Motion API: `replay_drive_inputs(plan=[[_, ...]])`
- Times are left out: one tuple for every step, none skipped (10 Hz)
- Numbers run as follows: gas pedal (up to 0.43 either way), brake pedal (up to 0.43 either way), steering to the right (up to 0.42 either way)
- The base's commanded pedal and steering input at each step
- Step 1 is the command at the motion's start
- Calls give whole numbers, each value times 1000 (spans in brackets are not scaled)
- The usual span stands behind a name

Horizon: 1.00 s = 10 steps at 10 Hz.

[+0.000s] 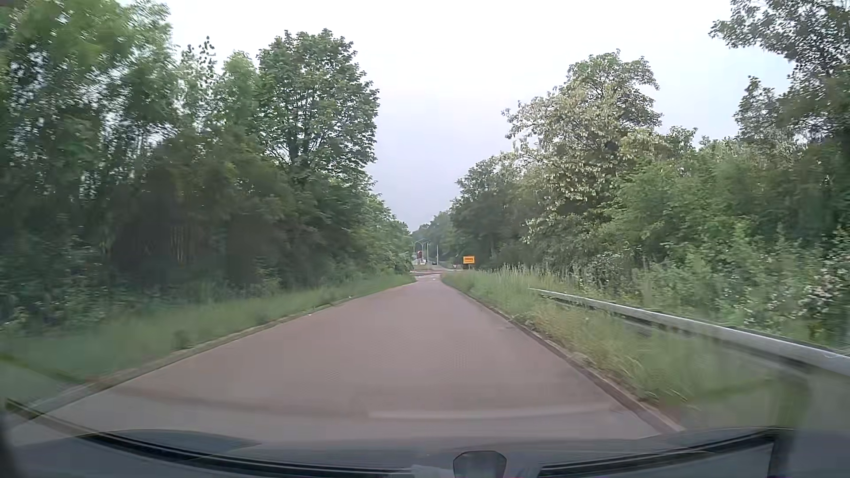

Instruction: Follow the waypoints while adhering to traffic rules and regulations

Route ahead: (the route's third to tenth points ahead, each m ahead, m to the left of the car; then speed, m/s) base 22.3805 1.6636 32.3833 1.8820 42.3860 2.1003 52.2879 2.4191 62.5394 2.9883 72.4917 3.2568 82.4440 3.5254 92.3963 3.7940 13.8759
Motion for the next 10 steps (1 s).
replay_drive_inputs(plan=[[0,0,-1],[0,0,-1],[0,6,-1],[0,12,-1],[0,12,-1],[0,12,-1],[0,12,-2],[0,18,-2],[0,37,-2],[0,55,-2]])
